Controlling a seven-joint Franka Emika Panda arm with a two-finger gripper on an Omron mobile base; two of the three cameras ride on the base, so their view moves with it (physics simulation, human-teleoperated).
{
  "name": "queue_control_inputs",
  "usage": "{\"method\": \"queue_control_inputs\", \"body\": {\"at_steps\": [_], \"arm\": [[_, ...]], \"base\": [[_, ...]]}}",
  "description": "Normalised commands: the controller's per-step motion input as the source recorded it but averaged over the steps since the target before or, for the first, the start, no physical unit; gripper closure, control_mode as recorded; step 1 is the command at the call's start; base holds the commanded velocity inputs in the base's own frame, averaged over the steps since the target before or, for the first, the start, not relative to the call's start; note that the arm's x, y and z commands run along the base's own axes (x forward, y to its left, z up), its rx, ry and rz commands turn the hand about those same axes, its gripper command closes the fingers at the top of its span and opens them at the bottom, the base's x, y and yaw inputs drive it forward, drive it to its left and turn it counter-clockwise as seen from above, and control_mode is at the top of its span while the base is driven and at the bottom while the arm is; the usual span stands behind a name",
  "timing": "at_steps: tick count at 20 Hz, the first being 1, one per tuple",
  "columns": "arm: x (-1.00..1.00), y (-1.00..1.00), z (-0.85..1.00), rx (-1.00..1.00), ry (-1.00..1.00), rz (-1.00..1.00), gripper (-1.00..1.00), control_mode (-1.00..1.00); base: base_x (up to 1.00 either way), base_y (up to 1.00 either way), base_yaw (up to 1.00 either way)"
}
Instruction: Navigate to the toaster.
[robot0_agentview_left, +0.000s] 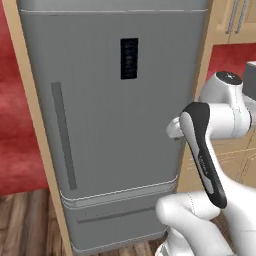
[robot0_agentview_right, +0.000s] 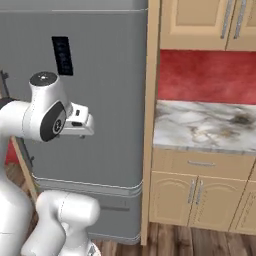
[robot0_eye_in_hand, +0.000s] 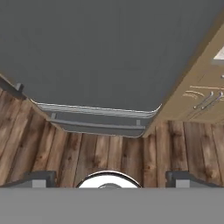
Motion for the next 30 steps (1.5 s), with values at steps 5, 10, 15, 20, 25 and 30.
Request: {"method": "queue_control_inputs", "body": {"at_steps": [5,10,15,20,25,30], "arm": [[0.0,0.0,0.0,0.0,0.0,0.0,-1.0,1.0],[0.0,0.0,0.0,0.0,0.0,0.0,-1.0,1.0],[0.0,0.0,0.0,0.0,0.0,0.0,-1.0,1.0],[0.0,0.0,0.0,0.0,0.0,0.0,-1.0,1.0],[0.0,0.0,0.0,0.0,0.0,0.0,-1.0,1.0],[0.0,0.0,0.0,0.0,0.0,0.0,-1.0,1.0]], "base": [[0.07,-0.99,-0.28],[0.02,-1.0,-0.33],[0.0,-1.0,-0.62],[0.07,-0.97,-0.8],[0.1,-0.81,-0.86],[0.32,-0.74,-0.8]]}}
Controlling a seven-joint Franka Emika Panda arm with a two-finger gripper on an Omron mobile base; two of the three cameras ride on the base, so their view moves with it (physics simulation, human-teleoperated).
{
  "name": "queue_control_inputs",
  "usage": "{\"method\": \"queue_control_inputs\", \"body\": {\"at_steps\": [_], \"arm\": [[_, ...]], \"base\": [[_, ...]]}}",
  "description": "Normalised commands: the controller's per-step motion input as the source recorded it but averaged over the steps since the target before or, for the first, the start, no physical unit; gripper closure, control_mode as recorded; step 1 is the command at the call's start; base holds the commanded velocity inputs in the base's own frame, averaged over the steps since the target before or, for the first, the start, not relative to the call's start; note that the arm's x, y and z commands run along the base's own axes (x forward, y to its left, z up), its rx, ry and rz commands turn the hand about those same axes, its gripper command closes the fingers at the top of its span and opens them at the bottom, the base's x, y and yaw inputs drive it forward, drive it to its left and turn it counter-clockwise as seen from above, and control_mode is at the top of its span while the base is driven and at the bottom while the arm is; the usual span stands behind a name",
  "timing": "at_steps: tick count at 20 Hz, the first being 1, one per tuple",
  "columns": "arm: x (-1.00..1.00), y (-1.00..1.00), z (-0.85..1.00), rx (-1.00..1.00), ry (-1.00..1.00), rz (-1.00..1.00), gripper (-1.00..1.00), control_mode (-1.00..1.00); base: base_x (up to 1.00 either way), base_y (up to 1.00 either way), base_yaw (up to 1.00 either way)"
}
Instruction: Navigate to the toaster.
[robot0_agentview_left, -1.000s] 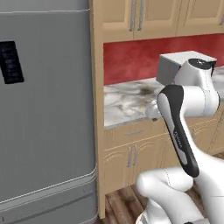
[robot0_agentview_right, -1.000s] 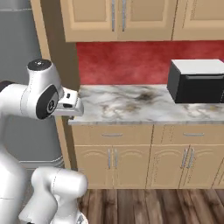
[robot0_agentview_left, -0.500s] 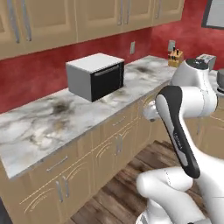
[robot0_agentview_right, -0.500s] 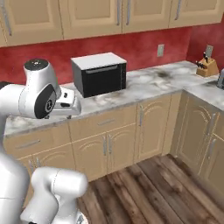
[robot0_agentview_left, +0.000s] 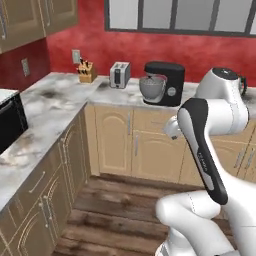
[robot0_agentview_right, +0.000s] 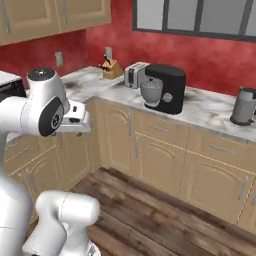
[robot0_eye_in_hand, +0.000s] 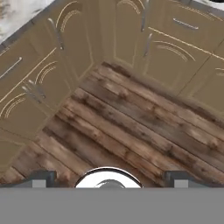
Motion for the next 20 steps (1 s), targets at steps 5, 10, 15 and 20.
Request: {"method": "queue_control_inputs", "body": {"at_steps": [5,10,15,20], "arm": [[0.0,0.0,0.0,0.0,0.0,0.0,-1.0,1.0],[0.0,0.0,0.0,0.0,0.0,0.0,-1.0,1.0],[0.0,0.0,0.0,0.0,0.0,0.0,-1.0,1.0],[0.0,0.0,0.0,0.0,0.0,0.0,-1.0,1.0]], "base": [[0.52,-0.66,-0.74],[0.5,-0.54,-0.67],[0.5,-0.38,-0.54],[0.41,0.04,-0.02]]}}
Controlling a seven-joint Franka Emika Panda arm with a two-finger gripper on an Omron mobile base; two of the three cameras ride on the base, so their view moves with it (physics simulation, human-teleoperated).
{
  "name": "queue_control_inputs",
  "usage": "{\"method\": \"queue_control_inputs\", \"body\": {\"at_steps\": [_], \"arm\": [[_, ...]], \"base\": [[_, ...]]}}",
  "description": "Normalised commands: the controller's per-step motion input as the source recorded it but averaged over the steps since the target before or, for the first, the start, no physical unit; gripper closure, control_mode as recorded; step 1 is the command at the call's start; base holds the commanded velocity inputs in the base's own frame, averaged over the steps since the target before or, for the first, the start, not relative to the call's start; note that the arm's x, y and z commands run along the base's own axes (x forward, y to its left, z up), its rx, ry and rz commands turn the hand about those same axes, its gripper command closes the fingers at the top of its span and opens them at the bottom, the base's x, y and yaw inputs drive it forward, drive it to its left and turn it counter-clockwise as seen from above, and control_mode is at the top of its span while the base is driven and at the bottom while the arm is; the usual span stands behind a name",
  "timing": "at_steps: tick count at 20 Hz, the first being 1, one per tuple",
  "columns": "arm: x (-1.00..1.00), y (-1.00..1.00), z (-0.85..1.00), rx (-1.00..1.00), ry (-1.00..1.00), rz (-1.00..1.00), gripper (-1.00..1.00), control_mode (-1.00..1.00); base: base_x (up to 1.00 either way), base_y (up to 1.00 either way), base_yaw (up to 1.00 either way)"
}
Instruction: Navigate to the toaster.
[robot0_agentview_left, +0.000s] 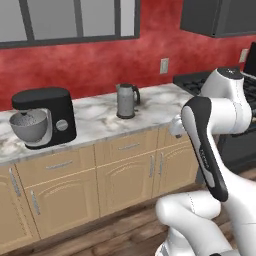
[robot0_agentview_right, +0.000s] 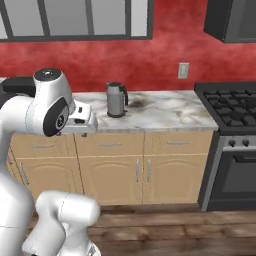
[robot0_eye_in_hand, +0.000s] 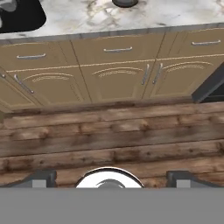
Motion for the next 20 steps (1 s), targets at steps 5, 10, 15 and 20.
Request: {"method": "queue_control_inputs", "body": {"at_steps": [5,10,15,20], "arm": [[0.0,0.0,0.0,0.0,0.0,0.0,-1.0,1.0],[0.0,0.0,0.0,0.0,0.0,0.0,-1.0,1.0],[0.0,0.0,0.0,0.0,0.0,0.0,-1.0,1.0],[0.0,0.0,0.0,0.0,0.0,0.0,-1.0,1.0]], "base": [[0.38,0.67,0.08],[0.33,1.0,0.18],[0.23,1.0,0.21],[0.44,1.0,0.19]]}}
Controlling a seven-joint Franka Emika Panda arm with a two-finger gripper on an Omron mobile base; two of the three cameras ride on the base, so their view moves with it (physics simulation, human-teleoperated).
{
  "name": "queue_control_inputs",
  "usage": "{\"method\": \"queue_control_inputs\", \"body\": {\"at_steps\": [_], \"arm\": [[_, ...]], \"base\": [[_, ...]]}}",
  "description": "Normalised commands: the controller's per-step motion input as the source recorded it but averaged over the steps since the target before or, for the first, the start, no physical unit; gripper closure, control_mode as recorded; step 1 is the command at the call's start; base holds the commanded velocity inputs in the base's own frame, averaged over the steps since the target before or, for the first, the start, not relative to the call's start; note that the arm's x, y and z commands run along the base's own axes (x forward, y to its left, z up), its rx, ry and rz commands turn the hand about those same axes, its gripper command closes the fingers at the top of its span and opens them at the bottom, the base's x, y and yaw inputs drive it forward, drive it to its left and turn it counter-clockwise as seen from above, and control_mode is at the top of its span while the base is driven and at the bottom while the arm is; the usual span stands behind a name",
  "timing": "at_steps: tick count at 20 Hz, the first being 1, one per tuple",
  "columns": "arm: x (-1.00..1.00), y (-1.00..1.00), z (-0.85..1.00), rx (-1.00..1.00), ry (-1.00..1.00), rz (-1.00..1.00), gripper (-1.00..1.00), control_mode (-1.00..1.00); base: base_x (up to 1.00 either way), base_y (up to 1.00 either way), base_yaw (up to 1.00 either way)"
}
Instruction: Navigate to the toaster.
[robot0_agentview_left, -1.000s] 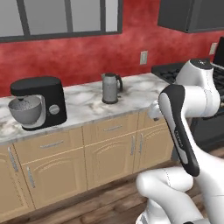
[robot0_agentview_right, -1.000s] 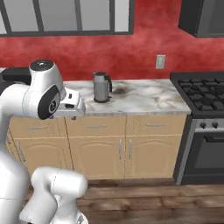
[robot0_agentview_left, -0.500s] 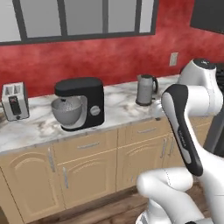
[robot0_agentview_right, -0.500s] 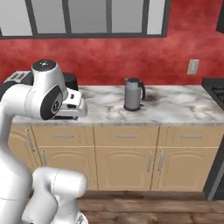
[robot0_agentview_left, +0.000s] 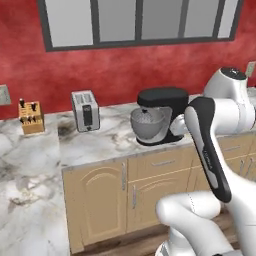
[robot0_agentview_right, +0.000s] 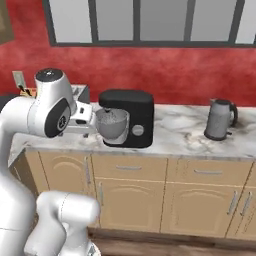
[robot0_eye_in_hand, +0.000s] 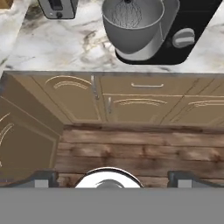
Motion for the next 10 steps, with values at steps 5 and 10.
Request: {"method": "queue_control_inputs", "body": {"at_steps": [5,10], "arm": [[0.0,0.0,0.0,0.0,0.0,0.0,-1.0,1.0],[0.0,0.0,0.0,0.0,0.0,0.0,-1.0,1.0]], "base": [[0.99,0.95,0.12],[1.0,0.88,0.08]]}}
